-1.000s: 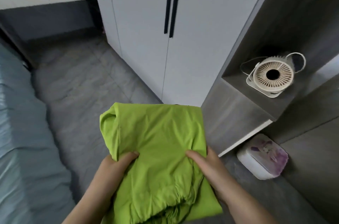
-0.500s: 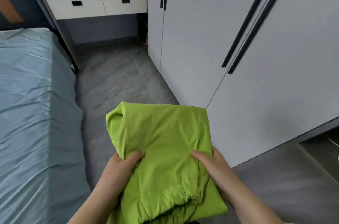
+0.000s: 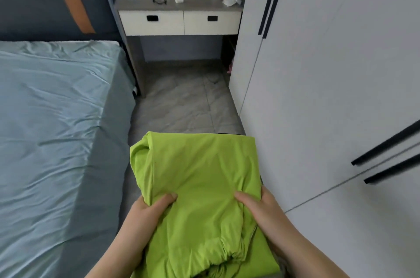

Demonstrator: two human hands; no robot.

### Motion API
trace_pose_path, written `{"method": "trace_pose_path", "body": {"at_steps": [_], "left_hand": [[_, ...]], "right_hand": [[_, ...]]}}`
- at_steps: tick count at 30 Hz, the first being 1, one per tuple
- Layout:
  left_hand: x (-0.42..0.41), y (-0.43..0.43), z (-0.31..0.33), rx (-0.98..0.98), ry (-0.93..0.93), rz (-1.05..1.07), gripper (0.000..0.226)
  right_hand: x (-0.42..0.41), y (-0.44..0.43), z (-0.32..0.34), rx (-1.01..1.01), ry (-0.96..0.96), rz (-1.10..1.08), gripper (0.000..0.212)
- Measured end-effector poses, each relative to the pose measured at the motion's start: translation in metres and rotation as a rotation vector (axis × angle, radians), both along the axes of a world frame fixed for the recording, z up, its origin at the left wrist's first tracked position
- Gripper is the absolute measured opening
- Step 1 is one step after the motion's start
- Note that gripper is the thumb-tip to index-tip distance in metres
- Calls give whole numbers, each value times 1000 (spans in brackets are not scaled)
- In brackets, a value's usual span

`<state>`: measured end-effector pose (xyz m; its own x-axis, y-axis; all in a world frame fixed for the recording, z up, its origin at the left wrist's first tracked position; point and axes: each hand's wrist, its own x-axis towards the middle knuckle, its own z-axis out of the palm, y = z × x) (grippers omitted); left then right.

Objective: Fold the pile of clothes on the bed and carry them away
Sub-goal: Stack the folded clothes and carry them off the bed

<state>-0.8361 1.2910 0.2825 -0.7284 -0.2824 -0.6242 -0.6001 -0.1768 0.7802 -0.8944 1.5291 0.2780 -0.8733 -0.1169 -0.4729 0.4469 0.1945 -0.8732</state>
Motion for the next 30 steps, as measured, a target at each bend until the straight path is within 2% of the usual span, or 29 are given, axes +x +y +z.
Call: {"method": "trace_pose_path", "body": {"at_steps": [4,7,12,15,18,21,24,30], "left_hand": [[-53,-9,0,-2,31,109,48],[-86,-24,-4,10,33,193,40],[-145,-70,-11,4,51,300,54],[-190,-111,-17,19,70,316,55],[-241,-162,-17,46,87,299,55],[-286,-216,-12,40,101,295,46],[-327,-265,-4,6,114,306,33],[-406,-326,-5,3,80,305,36]], "right_hand": [[-81,-15,-1,24,14,99,27],[-132,-37,-5,19,-19,166,34],[-213,-95,-13,24,-36,248,35],[-260,-139,-17,45,-31,265,38],[-307,-189,-16,44,-28,245,33],[-346,-238,-10,38,-24,217,24],[-384,-285,-1,35,-21,193,27],[-462,-347,-2,54,-23,203,30]]}}
